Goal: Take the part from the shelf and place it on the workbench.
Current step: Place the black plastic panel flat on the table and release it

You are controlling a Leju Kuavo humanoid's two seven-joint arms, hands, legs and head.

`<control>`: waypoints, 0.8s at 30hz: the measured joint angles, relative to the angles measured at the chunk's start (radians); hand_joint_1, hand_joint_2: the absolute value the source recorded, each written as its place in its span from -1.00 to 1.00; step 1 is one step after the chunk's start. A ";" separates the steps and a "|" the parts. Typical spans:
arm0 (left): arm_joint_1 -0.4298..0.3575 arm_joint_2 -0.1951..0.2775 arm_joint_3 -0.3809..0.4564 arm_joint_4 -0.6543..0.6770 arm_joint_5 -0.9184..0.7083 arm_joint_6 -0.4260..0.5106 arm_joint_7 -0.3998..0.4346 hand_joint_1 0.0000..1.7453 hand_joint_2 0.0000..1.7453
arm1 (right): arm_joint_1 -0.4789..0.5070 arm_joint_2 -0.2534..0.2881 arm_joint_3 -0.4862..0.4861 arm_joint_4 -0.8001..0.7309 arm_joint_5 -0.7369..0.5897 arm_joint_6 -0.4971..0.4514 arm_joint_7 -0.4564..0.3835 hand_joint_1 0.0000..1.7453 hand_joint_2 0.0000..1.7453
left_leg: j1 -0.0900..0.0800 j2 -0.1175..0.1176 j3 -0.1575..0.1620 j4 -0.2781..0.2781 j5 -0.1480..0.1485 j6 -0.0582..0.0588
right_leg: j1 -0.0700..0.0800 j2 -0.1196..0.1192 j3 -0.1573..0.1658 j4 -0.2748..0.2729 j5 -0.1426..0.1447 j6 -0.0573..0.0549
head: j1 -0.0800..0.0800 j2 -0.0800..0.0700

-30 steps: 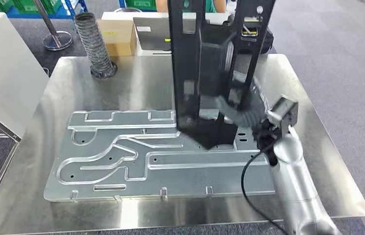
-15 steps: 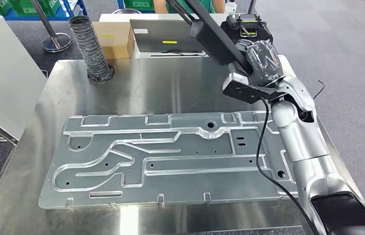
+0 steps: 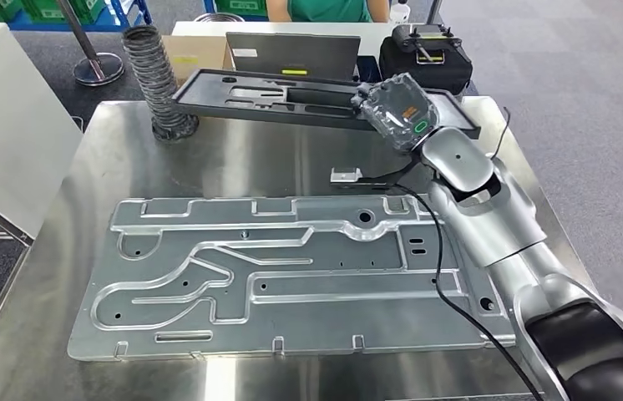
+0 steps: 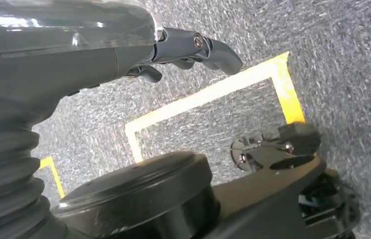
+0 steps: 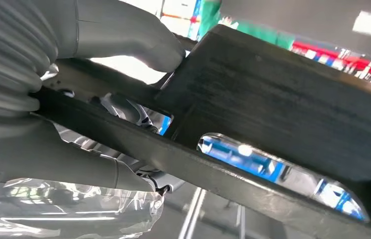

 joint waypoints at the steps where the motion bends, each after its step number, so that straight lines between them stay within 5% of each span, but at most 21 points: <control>1: -0.001 0.000 0.000 0.000 0.001 0.001 -0.001 -1.00 1.00 | 0.003 0.012 0.019 0.013 0.000 -0.001 0.006 0.96 1.00 | -0.001 0.001 0.000 -0.001 0.000 -0.005 | 0.003 0.001 0.000 -0.004 -0.001 -0.005 | 0.000 0.000; 4: -0.005 0.000 0.000 0.000 0.001 0.003 -0.003 -1.00 1.00 | 0.016 0.044 0.063 0.043 -0.005 -0.003 0.019 0.96 1.00 | -0.002 0.003 -0.008 0.026 -0.024 -0.022 | -0.005 -0.001 0.012 -0.016 -0.002 -0.024 | 0.000 0.000; 7: -0.006 0.001 0.000 0.000 0.003 0.004 -0.002 -1.00 1.00 | 0.033 0.069 0.099 0.057 -0.021 -0.006 0.029 0.96 1.00 | 0.001 0.004 -0.092 0.201 -0.104 -0.031 | -0.004 -0.003 0.023 -0.021 -0.007 -0.038 | 0.000 0.000; 9: -0.006 0.001 0.000 0.000 0.004 0.004 -0.003 -1.00 1.00 | 0.058 0.075 0.119 0.059 -0.036 -0.007 0.033 0.96 1.00 | 0.001 0.005 -0.141 0.283 -0.116 -0.033 | -0.002 -0.003 0.028 -0.020 -0.011 -0.040 | 0.000 0.000; 10: -0.006 0.001 0.000 0.000 0.004 0.004 -0.003 -1.00 1.00 | 0.073 0.076 0.128 0.057 -0.044 -0.007 0.036 0.96 1.00 | 0.001 0.005 -0.138 0.268 -0.093 -0.032 | -0.001 -0.003 0.032 -0.019 -0.014 -0.040 | 0.000 0.000; 12: -0.003 0.002 0.000 0.000 0.001 0.004 -0.004 -1.00 1.00 | 0.109 0.076 0.141 0.046 -0.064 -0.007 0.046 0.96 1.00 | 0.002 0.005 -0.085 0.143 -0.017 -0.028 | -0.001 -0.002 0.039 -0.015 -0.022 -0.036 | 0.000 0.000; 14: 0.001 0.002 0.000 0.000 -0.001 0.004 -0.003 -1.00 1.00 | 0.146 0.075 0.149 0.025 -0.075 -0.011 0.062 0.96 1.00 | 0.002 0.004 -0.035 0.033 0.022 -0.022 | 0.003 0.001 0.038 -0.008 -0.029 -0.028 | 0.000 0.000; 19: 0.005 0.001 -0.002 0.000 -0.009 0.004 -0.003 -1.00 1.00 | 0.227 0.069 0.165 -0.033 -0.069 -0.019 0.093 0.96 1.00 | 0.003 0.002 -0.022 0.001 0.024 0.001 | 0.003 0.004 0.026 0.013 -0.047 -0.004 | 0.000 0.000; 22: 0.003 0.000 -0.006 0.000 -0.009 0.004 -0.002 -1.00 1.00 | 0.245 0.065 0.168 -0.059 -0.063 -0.016 0.105 0.96 1.00 | 0.005 0.005 -0.019 -0.003 0.025 0.011 | -0.002 0.002 -0.054 0.180 -0.132 0.010 | 0.000 0.000; 24: 0.003 0.000 -0.008 0.000 -0.010 0.004 -0.001 -1.00 1.00 | 0.260 0.063 0.169 -0.069 -0.057 -0.011 0.110 0.96 1.00 | 0.005 0.004 -0.019 -0.002 0.024 0.013 | -0.005 0.002 -0.105 0.279 -0.158 0.014 | 0.000 0.000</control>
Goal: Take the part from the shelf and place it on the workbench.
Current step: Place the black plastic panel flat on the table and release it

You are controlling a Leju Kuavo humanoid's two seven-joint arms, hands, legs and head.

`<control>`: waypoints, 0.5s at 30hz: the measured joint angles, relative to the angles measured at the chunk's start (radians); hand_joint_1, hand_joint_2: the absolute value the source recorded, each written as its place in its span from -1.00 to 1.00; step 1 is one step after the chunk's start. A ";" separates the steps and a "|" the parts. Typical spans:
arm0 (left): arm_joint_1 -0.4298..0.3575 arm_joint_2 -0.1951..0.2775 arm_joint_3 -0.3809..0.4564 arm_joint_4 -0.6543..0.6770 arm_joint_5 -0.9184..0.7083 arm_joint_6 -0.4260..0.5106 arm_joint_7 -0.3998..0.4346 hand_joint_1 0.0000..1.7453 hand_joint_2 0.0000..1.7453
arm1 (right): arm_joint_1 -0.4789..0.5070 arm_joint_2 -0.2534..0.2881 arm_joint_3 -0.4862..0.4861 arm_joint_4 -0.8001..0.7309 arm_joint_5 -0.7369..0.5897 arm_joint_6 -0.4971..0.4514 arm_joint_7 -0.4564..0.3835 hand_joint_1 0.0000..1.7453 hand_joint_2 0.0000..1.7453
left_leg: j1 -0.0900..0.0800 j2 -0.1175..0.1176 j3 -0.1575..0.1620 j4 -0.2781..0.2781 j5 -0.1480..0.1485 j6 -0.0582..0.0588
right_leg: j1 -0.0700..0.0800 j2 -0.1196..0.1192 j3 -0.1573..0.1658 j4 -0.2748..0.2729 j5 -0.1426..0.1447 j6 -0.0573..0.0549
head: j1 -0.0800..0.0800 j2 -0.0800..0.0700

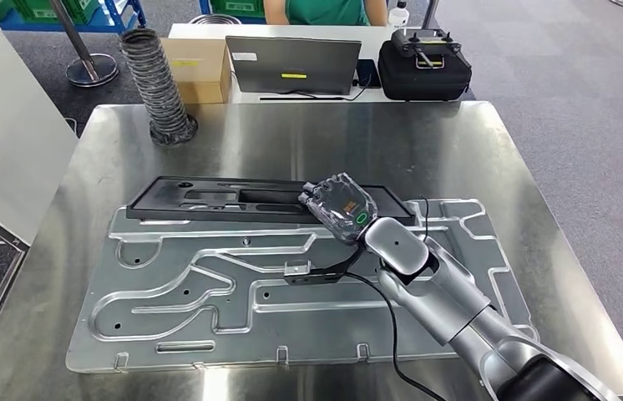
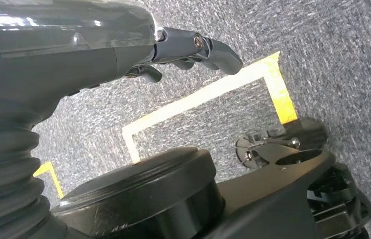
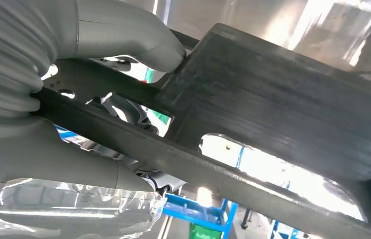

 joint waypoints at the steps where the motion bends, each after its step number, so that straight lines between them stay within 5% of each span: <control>1: 0.000 0.000 -0.001 0.000 0.000 0.000 0.000 -1.00 1.00 | 0.007 -0.001 0.000 -0.004 0.002 0.002 0.001 0.96 1.00 | 0.000 -0.001 0.001 0.001 -0.001 0.000 | -0.001 0.000 0.000 -0.003 0.015 -0.001 | 0.000 0.000; 5: 0.000 0.000 -0.007 0.000 0.000 -0.002 0.001 -1.00 1.00 | 0.013 -0.004 0.000 -0.018 0.004 0.010 0.006 0.96 1.00 | -0.004 -0.004 0.004 0.004 -0.005 -0.007 | 0.006 -0.001 0.117 -0.250 0.130 -0.020 | 0.000 0.000; 9: 0.000 0.000 -0.008 0.000 0.000 -0.005 0.001 -1.00 1.00 | 0.015 -0.006 0.000 -0.024 0.006 0.013 0.008 0.96 1.00 | -0.005 -0.002 0.005 0.004 -0.010 -0.026 | 0.010 -0.001 0.134 -0.290 0.136 -0.037 | 0.000 0.000; 11: 0.000 0.001 -0.009 0.000 -0.001 -0.006 0.000 -1.00 1.00 | 0.015 -0.007 -0.001 -0.026 0.007 0.014 0.010 -0.02 0.00 | -0.005 -0.001 -0.012 0.048 -0.042 -0.035 | 0.004 -0.002 0.140 -0.299 0.141 -0.048 | 0.000 0.000; 13: -0.001 0.001 -0.009 0.000 -0.001 -0.008 -0.002 -1.00 1.00 | 0.015 -0.007 0.000 -0.028 0.010 0.015 0.013 -1.00 -1.00 | -0.003 0.000 -0.065 0.168 -0.106 -0.041 | 0.004 -0.003 0.142 -0.301 0.141 -0.054 | 0.000 0.000; 15: -0.004 0.001 -0.010 0.000 -0.004 -0.010 -0.007 -1.00 1.00 | 0.016 -0.006 0.000 -0.028 0.015 0.018 0.015 -1.00 -1.00 | -0.001 0.000 -0.115 0.276 -0.143 -0.045 | 0.005 -0.005 0.143 -0.300 0.139 -0.056 | 0.000 0.000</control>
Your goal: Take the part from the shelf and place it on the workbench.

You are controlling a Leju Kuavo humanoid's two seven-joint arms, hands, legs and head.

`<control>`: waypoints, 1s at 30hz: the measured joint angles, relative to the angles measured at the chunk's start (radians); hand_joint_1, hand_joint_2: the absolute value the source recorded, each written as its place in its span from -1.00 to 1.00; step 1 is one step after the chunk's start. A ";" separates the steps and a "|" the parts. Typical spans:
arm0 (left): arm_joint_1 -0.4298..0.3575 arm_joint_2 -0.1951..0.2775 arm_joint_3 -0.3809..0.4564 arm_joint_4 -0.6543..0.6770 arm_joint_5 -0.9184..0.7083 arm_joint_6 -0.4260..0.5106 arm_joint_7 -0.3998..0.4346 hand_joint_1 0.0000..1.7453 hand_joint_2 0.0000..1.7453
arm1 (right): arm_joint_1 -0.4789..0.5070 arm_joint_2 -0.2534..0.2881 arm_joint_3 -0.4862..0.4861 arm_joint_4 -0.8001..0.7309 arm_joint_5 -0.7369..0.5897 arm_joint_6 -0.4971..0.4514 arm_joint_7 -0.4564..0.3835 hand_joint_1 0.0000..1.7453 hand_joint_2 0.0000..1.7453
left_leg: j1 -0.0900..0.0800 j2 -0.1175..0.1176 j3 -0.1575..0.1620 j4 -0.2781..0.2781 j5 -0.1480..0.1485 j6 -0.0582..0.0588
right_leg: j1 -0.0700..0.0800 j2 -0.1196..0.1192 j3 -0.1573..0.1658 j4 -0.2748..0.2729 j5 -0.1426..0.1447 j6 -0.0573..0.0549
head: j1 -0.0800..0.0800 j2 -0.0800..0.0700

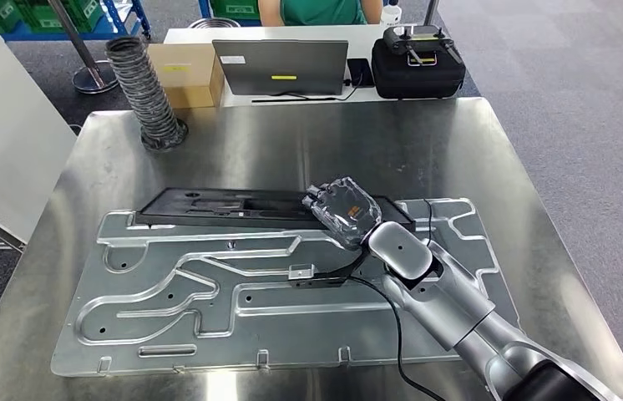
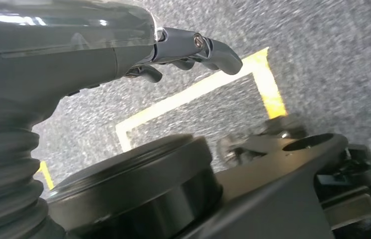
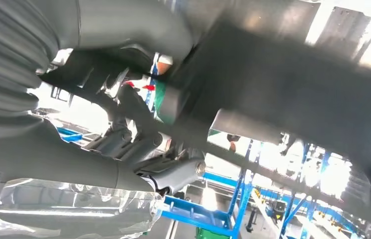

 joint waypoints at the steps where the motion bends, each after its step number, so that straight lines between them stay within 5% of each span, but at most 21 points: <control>1: -0.002 0.000 -0.001 0.000 -0.002 -0.001 -0.002 -1.00 1.00 | 0.001 0.000 0.000 0.000 0.003 0.001 0.000 -1.00 -1.00 | 0.000 0.000 -0.002 0.007 0.009 -0.001 | 0.000 0.000 0.001 0.001 -0.001 0.000 | 0.000 0.000; 5: 0.001 0.002 -0.003 0.000 0.011 -0.001 -0.012 -1.00 -1.00 | 0.002 0.001 -0.001 0.000 0.012 0.003 0.001 -1.00 -1.00 | 0.000 0.000 0.111 -0.220 0.121 0.009 | 0.003 0.004 0.007 0.010 -0.011 0.010 | 0.000 0.000; 9: 0.005 0.004 -0.003 0.000 0.020 -0.014 -0.003 -1.00 -1.00 | 0.000 0.005 -0.002 0.000 0.020 0.003 -0.004 -1.00 -1.00 | -0.002 -0.004 0.130 -0.271 0.127 0.027 | 0.004 0.005 0.002 0.015 -0.013 0.029 | 0.000 0.000; 11: 0.005 0.004 -0.002 0.000 0.021 -0.017 0.002 -1.00 -1.00 | -0.004 0.007 -0.003 0.001 0.021 0.004 -0.006 -1.00 -1.00 | 0.001 -0.003 0.133 -0.279 0.133 0.039 | 0.001 0.005 -0.012 0.048 -0.038 0.040 | 0.000 0.000; 14: 0.004 0.003 -0.002 0.000 0.022 -0.017 0.005 -1.00 -1.00 | -0.007 0.007 -0.003 0.004 0.023 0.005 -0.008 -1.00 -1.00 | 0.001 -0.002 0.133 -0.282 0.136 0.045 | -0.004 0.004 -0.095 0.225 -0.124 0.052 | 0.000 0.000; 16: 0.005 0.003 -0.002 0.000 0.023 -0.017 0.006 -1.00 -1.00 | -0.004 0.007 -0.002 0.007 0.023 0.006 -0.008 -1.00 -1.00 | 0.001 -0.002 0.133 -0.281 0.135 0.046 | -0.006 0.004 -0.130 0.295 -0.135 0.055 | 0.000 0.000; 17: 0.005 0.003 -0.002 0.000 0.023 -0.018 0.007 -1.00 -1.00 | -0.004 0.007 -0.002 0.008 0.023 0.006 -0.008 -1.00 -1.00 | 0.001 -0.003 0.133 -0.280 0.135 0.046 | -0.007 0.004 -0.120 0.273 -0.113 0.053 | 0.000 0.000; 19: 0.005 0.002 -0.002 0.000 0.025 -0.020 0.008 -1.00 -1.00 | -0.007 0.007 -0.003 0.009 0.023 0.006 -0.008 -1.00 -1.00 | 0.001 -0.005 0.135 -0.279 0.134 0.044 | -0.005 0.003 -0.056 0.139 -0.046 0.044 | 0.000 0.000; 21: 0.005 0.001 -0.002 0.000 0.028 -0.023 0.008 -1.00 -1.00 | -0.013 0.009 -0.003 0.010 0.024 0.006 -0.009 -1.00 -1.00 | -0.002 -0.005 0.133 -0.277 0.133 0.037 | 0.001 0.003 -0.005 0.032 -0.010 0.034 | 0.000 0.000; 26: 0.005 0.001 -0.001 0.000 0.034 -0.029 0.009 -1.00 -1.00 | -0.021 0.016 -0.004 0.015 0.024 0.005 -0.013 -1.00 -1.00 | -0.004 -0.002 0.128 -0.263 0.118 0.012 | 0.000 0.002 0.007 -0.001 -0.002 0.012 | 0.000 0.000; 30: 0.007 0.001 0.001 0.000 0.035 -0.030 0.009 -1.00 -1.00 | -0.026 0.024 -0.003 0.023 0.023 0.005 -0.020 -1.00 -1.00 | -0.001 -0.001 0.025 -0.039 0.008 -0.003 | 0.000 -0.001 0.010 -0.007 0.001 0.002 | 0.000 0.000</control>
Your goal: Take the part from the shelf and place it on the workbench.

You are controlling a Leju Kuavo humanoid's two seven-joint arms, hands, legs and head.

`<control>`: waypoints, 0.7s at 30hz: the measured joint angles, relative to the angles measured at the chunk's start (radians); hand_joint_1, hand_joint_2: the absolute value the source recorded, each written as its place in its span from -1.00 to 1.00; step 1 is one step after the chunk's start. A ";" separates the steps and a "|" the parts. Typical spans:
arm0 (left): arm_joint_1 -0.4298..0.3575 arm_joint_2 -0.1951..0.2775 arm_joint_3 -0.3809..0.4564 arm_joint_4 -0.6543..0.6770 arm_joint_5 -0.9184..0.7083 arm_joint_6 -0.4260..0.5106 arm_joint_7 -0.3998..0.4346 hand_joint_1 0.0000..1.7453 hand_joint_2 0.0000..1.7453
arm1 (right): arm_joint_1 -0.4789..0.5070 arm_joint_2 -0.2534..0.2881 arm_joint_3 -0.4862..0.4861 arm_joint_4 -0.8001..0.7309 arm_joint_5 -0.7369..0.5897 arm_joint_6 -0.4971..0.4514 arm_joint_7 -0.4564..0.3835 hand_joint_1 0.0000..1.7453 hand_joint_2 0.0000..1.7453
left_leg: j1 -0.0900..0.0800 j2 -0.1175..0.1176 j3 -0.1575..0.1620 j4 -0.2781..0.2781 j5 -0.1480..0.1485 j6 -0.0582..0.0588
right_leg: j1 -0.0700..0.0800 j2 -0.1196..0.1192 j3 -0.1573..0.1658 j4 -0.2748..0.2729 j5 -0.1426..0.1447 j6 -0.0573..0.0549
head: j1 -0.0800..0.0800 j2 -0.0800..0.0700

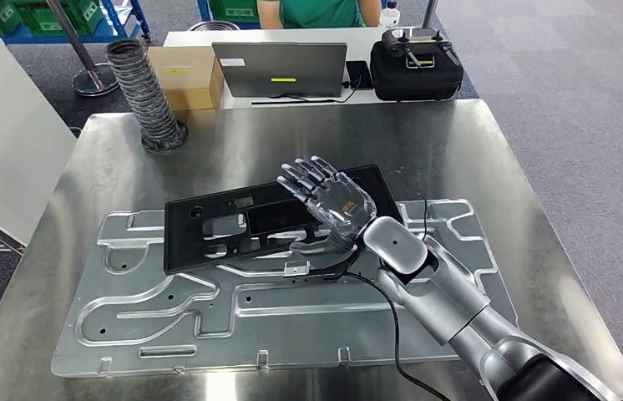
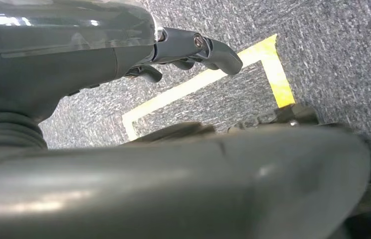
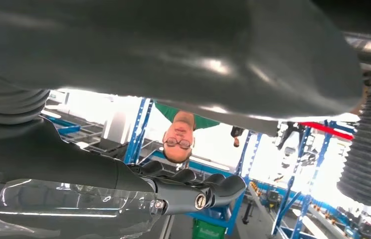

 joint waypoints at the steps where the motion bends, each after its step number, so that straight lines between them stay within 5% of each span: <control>1: 0.001 0.000 0.000 0.000 0.000 0.000 0.000 -1.00 -1.00 | 0.001 0.001 0.001 0.003 0.000 0.000 -0.001 -1.00 -1.00 | 0.000 0.000 -0.020 0.039 -0.008 -0.002 | 0.001 0.000 0.000 0.001 0.000 0.000 | 0.000 0.000; 3: 0.003 0.001 0.001 0.000 0.000 -0.001 0.000 -1.00 -1.00 | 0.000 0.003 0.001 0.009 0.000 0.000 -0.002 -1.00 -1.00 | 0.002 0.000 -0.001 -0.004 0.035 -0.002 | 0.001 0.000 0.001 0.004 -0.002 0.001 | 0.000 0.000; 6: 0.003 0.001 0.001 0.000 0.000 -0.002 0.000 -1.00 -1.00 | -0.001 0.006 0.001 0.015 0.000 -0.002 -0.003 -1.00 -1.00 | 0.002 0.001 0.092 -0.195 0.116 0.008 | 0.004 0.002 0.000 0.014 -0.009 0.010 | 0.000 0.000; 11: 0.004 0.000 0.002 0.000 -0.003 -0.005 0.000 -1.00 -1.00 | -0.001 0.006 0.000 0.020 -0.001 -0.007 -0.004 -1.00 -1.00 | -0.001 -0.002 0.107 -0.237 0.126 0.038 | 0.002 0.003 -0.009 0.031 -0.022 0.036 | 0.000 0.000; 15: 0.002 0.000 0.002 0.000 -0.003 -0.006 -0.001 -1.00 -1.00 | 0.005 0.006 0.000 0.027 0.000 -0.010 -0.003 -1.00 -1.00 | 0.001 0.000 0.105 -0.241 0.130 0.049 | -0.003 0.002 -0.110 0.248 -0.133 0.055 | 0.000 0.000; 17: 0.003 0.000 0.002 0.000 -0.004 -0.007 -0.001 -1.00 -1.00 | 0.012 0.006 0.000 0.031 0.000 -0.010 -0.003 -1.00 -1.00 | 0.001 0.000 0.104 -0.239 0.130 0.050 | -0.005 0.002 -0.138 0.304 -0.136 0.056 | 0.000 0.000; 21: 0.002 -0.002 0.002 0.000 -0.007 -0.010 -0.001 -1.00 -1.00 | 0.007 0.006 -0.002 0.033 0.000 -0.011 -0.002 -1.00 -1.00 | -0.002 -0.003 0.105 -0.237 0.128 0.045 | 0.001 0.002 -0.025 0.069 -0.022 0.035 | 0.000 0.000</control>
